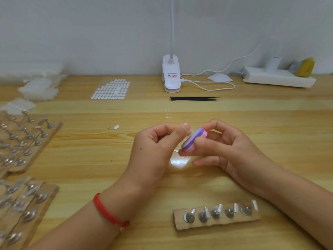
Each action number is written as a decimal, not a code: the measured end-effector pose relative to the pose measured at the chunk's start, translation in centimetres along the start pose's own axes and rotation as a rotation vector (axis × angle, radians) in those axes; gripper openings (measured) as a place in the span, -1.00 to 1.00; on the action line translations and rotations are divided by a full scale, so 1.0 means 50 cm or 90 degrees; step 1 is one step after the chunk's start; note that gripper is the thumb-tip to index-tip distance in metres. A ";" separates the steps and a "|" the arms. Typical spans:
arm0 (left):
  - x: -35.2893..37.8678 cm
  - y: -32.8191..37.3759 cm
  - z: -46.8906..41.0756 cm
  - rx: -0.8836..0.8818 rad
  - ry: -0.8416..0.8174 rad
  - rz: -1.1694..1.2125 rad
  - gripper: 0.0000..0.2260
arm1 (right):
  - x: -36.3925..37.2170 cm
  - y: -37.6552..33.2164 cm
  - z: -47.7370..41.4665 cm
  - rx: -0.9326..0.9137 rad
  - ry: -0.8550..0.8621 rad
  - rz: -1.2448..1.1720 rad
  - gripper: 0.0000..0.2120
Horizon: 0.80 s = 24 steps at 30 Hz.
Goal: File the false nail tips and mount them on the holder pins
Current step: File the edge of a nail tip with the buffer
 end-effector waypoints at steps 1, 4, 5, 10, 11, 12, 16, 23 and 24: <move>0.001 0.001 0.000 0.000 -0.002 0.000 -0.86 | -0.004 -0.002 -0.001 -0.005 0.015 -0.020 -0.72; -0.005 -0.003 -0.002 -0.012 0.016 0.007 -0.83 | -0.015 -0.003 -0.001 -0.017 0.047 -0.059 -0.67; -0.006 -0.002 -0.002 -0.014 0.020 0.007 -0.83 | -0.011 -0.002 0.000 -0.016 0.033 -0.044 -0.69; -0.001 0.001 0.000 -0.011 0.006 -0.003 -0.85 | -0.024 -0.010 0.000 -0.043 0.078 -0.064 -0.73; -0.003 0.000 -0.002 -0.015 0.010 0.003 -0.85 | -0.029 -0.013 0.001 -0.052 0.090 -0.076 -0.73; -0.005 -0.002 -0.003 -0.019 0.017 0.011 -0.84 | -0.027 -0.014 0.001 -0.052 0.081 -0.073 -0.73; 0.000 0.000 -0.003 -0.016 0.001 0.001 -0.85 | 0.003 -0.003 0.003 -0.033 -0.003 0.016 -0.79; -0.007 -0.005 -0.003 -0.034 0.016 0.006 -0.81 | -0.008 -0.008 0.000 -0.034 0.023 -0.022 -0.74; -0.003 -0.002 -0.002 -0.024 0.002 -0.003 -0.83 | 0.002 -0.006 0.001 -0.036 0.003 0.008 -0.79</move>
Point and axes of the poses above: each hand's wrist, its own z-axis away from the middle knuckle, its own x-axis out of the palm, y = z × x, the point moved 7 cm from there along -z, towards the middle knuckle
